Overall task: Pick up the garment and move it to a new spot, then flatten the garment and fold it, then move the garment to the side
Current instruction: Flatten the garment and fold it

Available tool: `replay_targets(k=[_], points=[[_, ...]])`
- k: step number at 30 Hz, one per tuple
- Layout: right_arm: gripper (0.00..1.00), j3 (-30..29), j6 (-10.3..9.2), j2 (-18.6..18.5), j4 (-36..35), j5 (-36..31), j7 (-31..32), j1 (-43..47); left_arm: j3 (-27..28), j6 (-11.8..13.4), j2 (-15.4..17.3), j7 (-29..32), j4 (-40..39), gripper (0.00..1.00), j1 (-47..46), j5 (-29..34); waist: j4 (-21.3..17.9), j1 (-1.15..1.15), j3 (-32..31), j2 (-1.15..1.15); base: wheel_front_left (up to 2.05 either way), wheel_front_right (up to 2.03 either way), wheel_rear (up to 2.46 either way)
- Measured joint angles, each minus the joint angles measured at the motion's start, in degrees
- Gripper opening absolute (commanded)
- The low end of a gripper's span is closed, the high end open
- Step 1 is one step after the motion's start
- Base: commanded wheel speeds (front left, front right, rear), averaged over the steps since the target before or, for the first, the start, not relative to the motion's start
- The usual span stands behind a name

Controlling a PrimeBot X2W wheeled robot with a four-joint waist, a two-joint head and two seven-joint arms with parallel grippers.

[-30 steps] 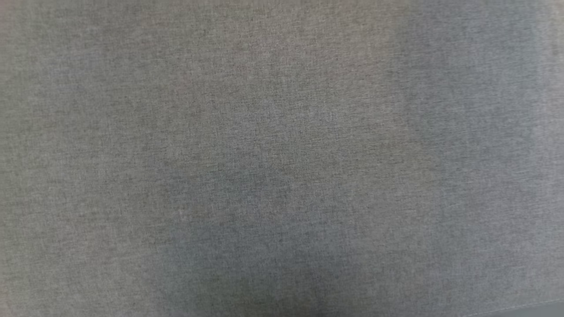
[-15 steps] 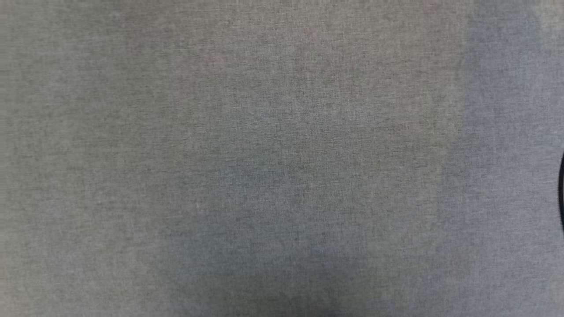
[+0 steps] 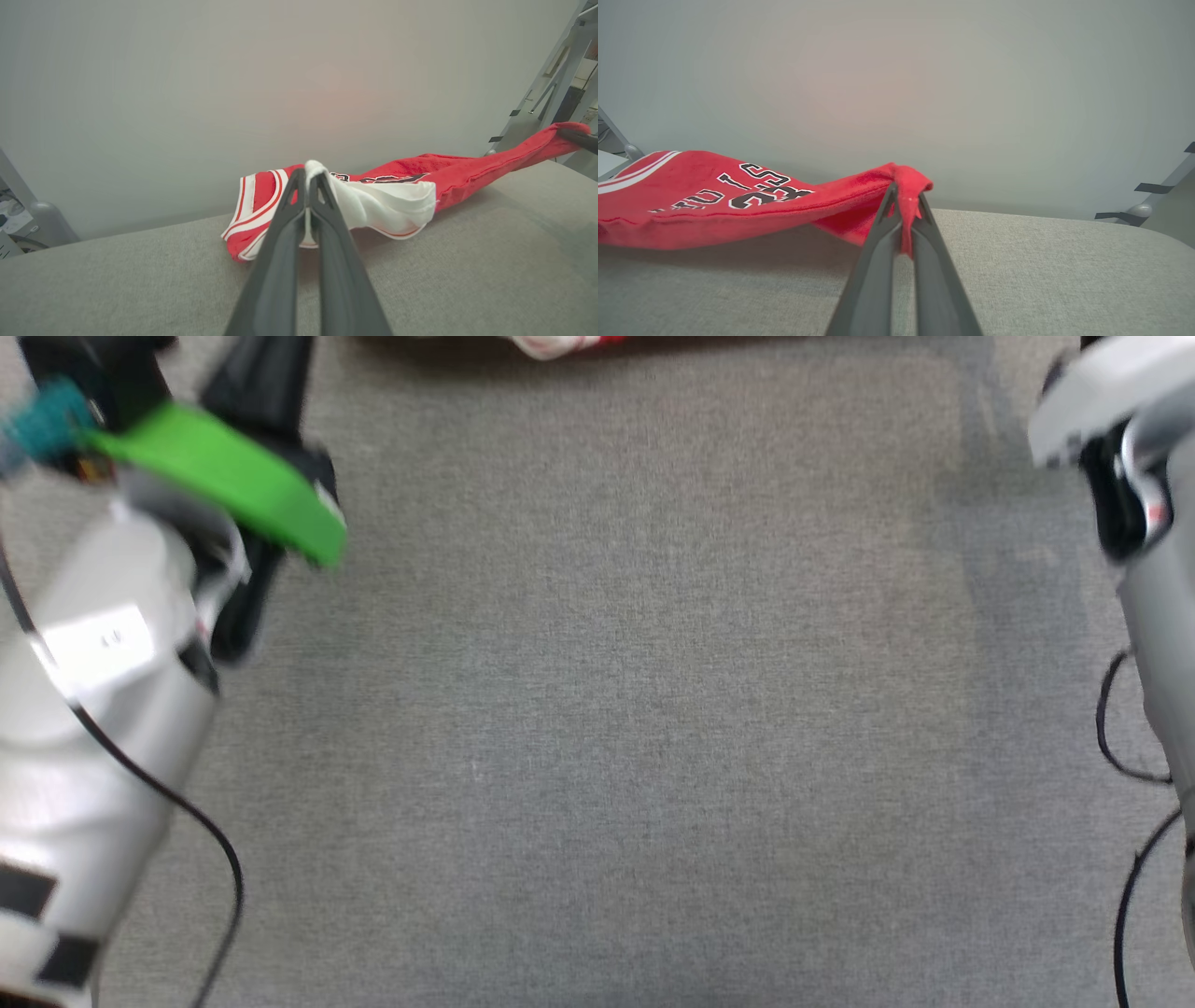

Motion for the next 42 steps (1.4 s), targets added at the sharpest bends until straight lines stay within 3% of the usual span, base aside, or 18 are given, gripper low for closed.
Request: replay_targets(k=[8,18,25,31,42], points=[[0.0,7.4,0.01,-3.9,-3.3,11.1,3.1,16.2,-2.1,4.3,2.8,0.6,-7.4,0.0,21.6,-3.7,1.2,0.0,-7.7,0.0,0.0,0.0,0.0],[0.0,12.1,0.01,-7.0,-9.4,21.9,7.4,31.9,-2.3,8.4,6.1,0.4,-15.4,0.0,40.2,-6.3,1.6,0.0,-16.6,0.0,0.0,0.0,0.0],[0.0,11.9,0.01,-8.6,-16.1,27.4,10.0,40.9,-4.3,11.0,9.0,0.5,-19.8,0.0,48.8,-6.1,1.6,-0.01,-22.3,0.0,0.0,0.0,0.0],[0.0,9.0,0.01,-10.1,-21.2,30.3,14.8,49.1,-6.1,11.3,11.7,1.7,-24.4,0.0,52.8,-6.1,1.5,-0.01,-26.0,0.0,0.0,0.0,0.0],[0.0,5.2,0.0,-12.0,-33.1,29.6,26.1,63.5,-10.4,11.7,15.9,7.0,-32.0,0.0,60.5,-7.0,1.1,-0.01,-29.5,0.0,0.0,0.0,0.0]])
